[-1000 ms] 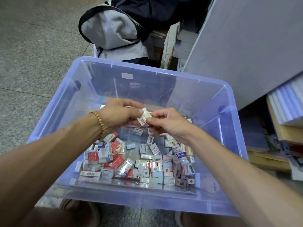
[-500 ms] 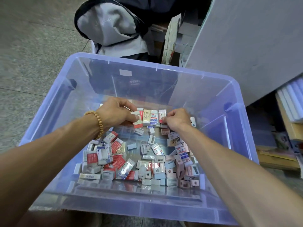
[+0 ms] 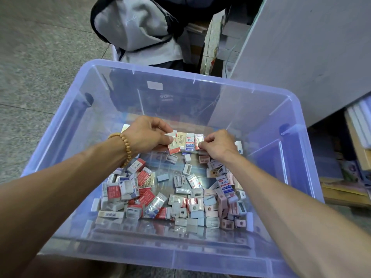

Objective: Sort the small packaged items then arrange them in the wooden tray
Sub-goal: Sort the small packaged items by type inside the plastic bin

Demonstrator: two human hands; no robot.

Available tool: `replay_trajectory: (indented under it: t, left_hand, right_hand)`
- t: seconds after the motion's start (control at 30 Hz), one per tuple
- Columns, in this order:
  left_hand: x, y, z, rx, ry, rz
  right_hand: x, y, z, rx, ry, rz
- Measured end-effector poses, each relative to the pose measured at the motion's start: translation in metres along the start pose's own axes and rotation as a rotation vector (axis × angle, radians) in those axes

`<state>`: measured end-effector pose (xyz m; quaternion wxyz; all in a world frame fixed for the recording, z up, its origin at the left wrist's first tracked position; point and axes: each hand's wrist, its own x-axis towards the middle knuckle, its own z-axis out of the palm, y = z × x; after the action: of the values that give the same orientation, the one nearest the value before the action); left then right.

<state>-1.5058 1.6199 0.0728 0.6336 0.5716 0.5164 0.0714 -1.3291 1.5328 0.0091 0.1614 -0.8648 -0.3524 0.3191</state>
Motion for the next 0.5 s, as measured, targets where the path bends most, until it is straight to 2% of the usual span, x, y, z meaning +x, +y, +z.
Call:
replay_trajectory:
  t: [0.2, 0.33, 0.4, 0.5]
  left_hand:
    - [0.004, 0.0, 0.0, 0.036, 0.003, 0.026]
    - [0.004, 0.001, 0.001, 0.022, -0.007, 0.03]
    - [0.004, 0.004, 0.004, -0.025, -0.012, 0.043]
    - [0.006, 0.007, 0.011, -0.074, -0.026, 0.087]
  right_hand:
    - [0.001, 0.0, 0.003, 0.105, 0.008, 0.034]
    - [-0.008, -0.002, -0.008, 0.079, 0.163, 0.055]
    - [-0.017, -0.01, -0.015, 0.246, 0.061, 0.042]
    - [-0.032, -0.025, -0.022, 0.622, -0.29, -0.009]
